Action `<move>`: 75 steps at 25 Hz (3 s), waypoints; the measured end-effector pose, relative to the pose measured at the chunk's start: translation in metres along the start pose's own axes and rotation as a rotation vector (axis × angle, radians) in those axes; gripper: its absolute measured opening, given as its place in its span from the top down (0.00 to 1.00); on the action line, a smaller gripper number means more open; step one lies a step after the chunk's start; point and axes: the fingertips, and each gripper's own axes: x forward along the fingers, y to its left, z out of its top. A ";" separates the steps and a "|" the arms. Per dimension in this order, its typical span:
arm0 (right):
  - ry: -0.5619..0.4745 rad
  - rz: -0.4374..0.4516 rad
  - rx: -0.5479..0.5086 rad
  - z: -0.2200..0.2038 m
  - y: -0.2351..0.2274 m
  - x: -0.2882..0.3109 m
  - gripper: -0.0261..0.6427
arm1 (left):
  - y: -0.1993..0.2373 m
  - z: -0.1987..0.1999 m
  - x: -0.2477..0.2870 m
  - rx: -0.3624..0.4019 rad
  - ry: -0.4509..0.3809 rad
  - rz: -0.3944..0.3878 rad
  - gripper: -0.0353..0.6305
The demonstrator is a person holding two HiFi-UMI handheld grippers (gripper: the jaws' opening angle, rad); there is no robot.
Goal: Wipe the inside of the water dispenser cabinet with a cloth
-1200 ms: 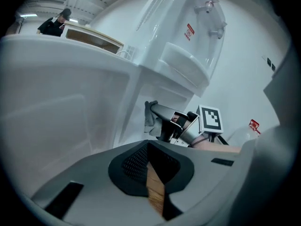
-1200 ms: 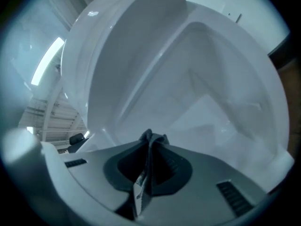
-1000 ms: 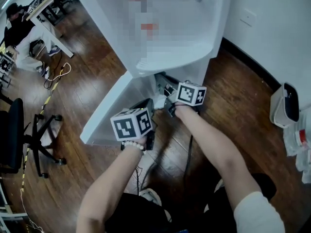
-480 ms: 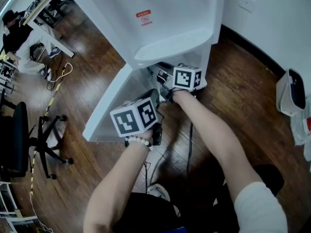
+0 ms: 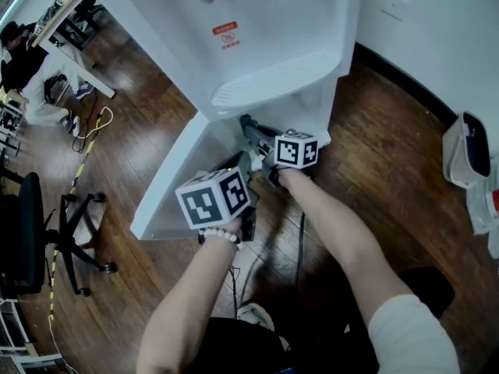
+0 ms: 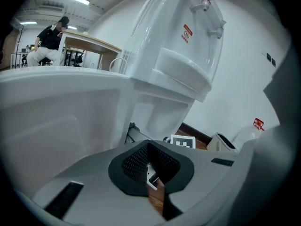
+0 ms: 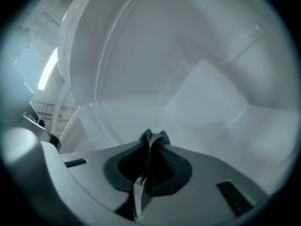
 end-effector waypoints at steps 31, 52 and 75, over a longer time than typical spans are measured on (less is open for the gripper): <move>-0.053 0.149 0.264 0.051 -0.003 0.025 0.91 | -0.008 -0.029 0.026 0.073 0.088 0.028 0.95; 0.009 0.034 0.279 0.026 -0.053 0.046 0.91 | 0.004 -0.034 0.033 0.061 0.102 0.045 0.95; -0.107 0.060 0.261 0.063 -0.055 0.075 0.92 | 0.003 -0.037 0.043 0.075 0.119 0.071 0.95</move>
